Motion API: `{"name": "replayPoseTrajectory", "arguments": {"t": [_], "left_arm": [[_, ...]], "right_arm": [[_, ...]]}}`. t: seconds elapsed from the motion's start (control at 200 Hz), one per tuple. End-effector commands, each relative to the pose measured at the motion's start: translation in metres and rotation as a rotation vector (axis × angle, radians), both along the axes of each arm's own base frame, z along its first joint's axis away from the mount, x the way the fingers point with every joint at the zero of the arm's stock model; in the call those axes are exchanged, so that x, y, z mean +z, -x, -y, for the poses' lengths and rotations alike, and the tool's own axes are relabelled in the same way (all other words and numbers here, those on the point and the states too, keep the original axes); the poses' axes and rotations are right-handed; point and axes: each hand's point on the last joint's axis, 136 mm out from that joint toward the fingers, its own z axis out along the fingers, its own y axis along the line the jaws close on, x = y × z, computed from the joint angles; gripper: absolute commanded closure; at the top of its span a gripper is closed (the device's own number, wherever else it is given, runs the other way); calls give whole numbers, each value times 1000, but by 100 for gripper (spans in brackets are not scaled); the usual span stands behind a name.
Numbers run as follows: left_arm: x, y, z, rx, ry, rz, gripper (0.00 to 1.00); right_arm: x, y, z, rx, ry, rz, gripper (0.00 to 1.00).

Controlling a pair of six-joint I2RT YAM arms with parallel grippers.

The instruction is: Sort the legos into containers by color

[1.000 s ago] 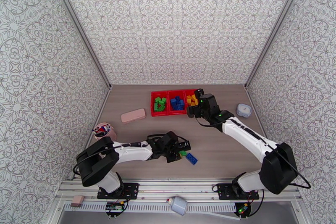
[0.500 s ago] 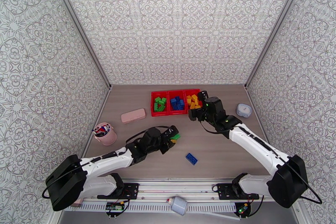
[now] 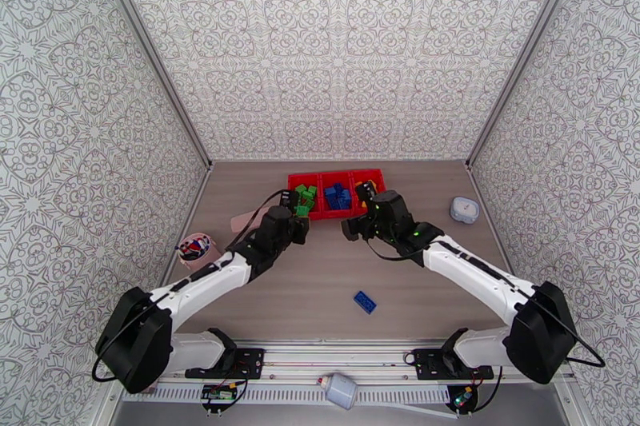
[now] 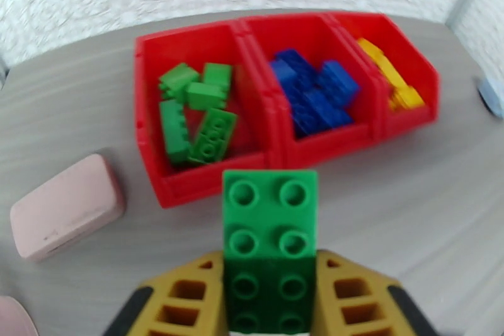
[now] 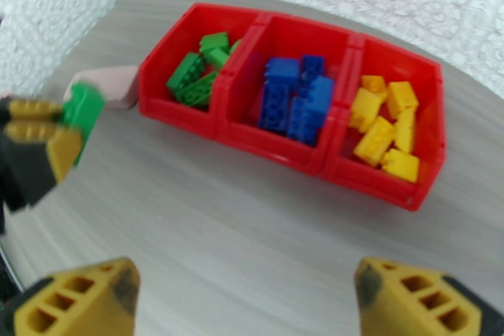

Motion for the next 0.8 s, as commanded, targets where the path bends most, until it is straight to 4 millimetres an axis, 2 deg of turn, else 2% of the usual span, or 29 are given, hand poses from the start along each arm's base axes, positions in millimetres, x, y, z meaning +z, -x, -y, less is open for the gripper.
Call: {"name": "replayPoseTrajectory", "arguments": {"t": [0.0, 0.225, 0.455, 0.545, 0.685, 0.795], "left_arm": [[-20, -11, -14, 87, 22, -151, 82], [-27, -59, -17, 109, -4, -226, 83], [-48, -106, -17, 145, -38, -313, 83], [-57, -117, -14, 142, -51, -332, 83], [-59, -127, -10, 133, -42, -341, 79], [-53, -129, -8, 132, -22, -320, 67]], "right_arm": [[19, -3, -25, 57, -43, 49, 5], [12, -3, -38, 73, -49, 27, 5], [9, -3, -39, 75, -45, 18, 5], [9, -3, -41, 78, -46, 18, 5], [7, -5, -40, 74, -35, 22, 4], [8, -6, -38, 68, -21, 27, 4]]}}
